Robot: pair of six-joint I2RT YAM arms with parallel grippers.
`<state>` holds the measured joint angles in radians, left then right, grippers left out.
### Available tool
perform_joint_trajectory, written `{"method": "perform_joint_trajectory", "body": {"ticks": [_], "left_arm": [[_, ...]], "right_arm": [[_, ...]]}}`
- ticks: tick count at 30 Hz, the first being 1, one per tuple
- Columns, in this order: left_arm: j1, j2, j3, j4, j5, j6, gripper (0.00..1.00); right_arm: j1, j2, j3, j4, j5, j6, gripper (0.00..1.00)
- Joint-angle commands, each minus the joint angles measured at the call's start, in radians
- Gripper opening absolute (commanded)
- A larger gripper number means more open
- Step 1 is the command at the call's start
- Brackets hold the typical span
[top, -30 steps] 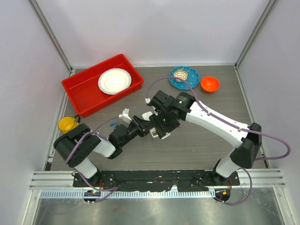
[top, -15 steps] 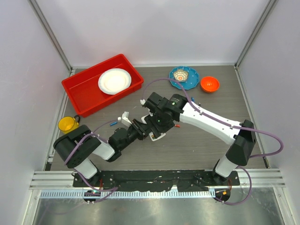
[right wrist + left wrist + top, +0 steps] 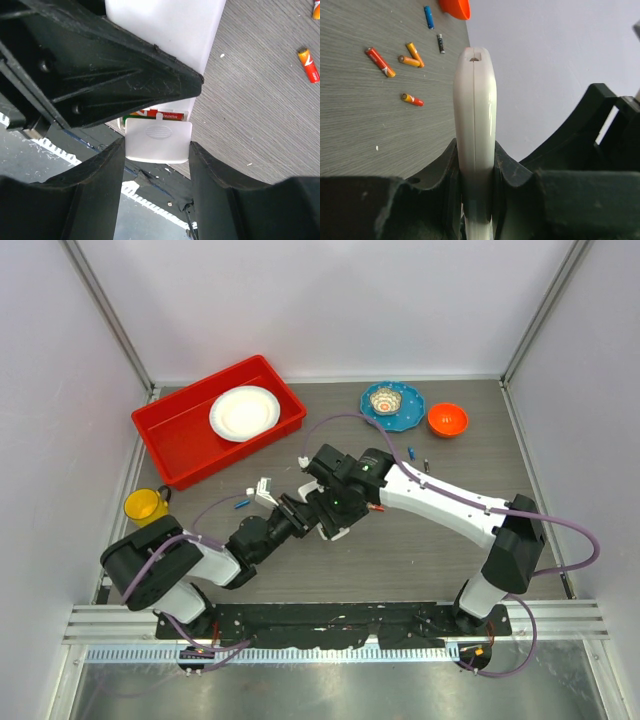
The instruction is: Load the batteries into the remote control
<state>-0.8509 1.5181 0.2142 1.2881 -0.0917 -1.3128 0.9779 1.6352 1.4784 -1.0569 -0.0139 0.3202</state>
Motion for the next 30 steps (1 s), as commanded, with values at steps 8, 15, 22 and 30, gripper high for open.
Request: {"method": "perform_joint_trajectory", "body": {"ticks": [8,15,22,30], "left_arm": [[-0.013,-0.072,0.004,0.182,-0.042,0.066,0.0],[-0.014,-0.053,0.008,0.178,-0.04,0.041,0.0],[-0.014,-0.033,0.013,0.178,-0.042,0.023,0.0],[-0.016,-0.022,0.008,0.177,-0.063,0.009,0.0]], "right_arm": [[0.007,-0.04,-0.027,0.078,0.011,0.01,0.01],[0.008,-0.058,-0.03,0.107,0.052,0.017,0.01],[0.007,-0.072,-0.04,0.123,0.048,0.023,0.01],[0.007,-0.083,-0.041,0.135,0.028,0.03,0.01]]}}
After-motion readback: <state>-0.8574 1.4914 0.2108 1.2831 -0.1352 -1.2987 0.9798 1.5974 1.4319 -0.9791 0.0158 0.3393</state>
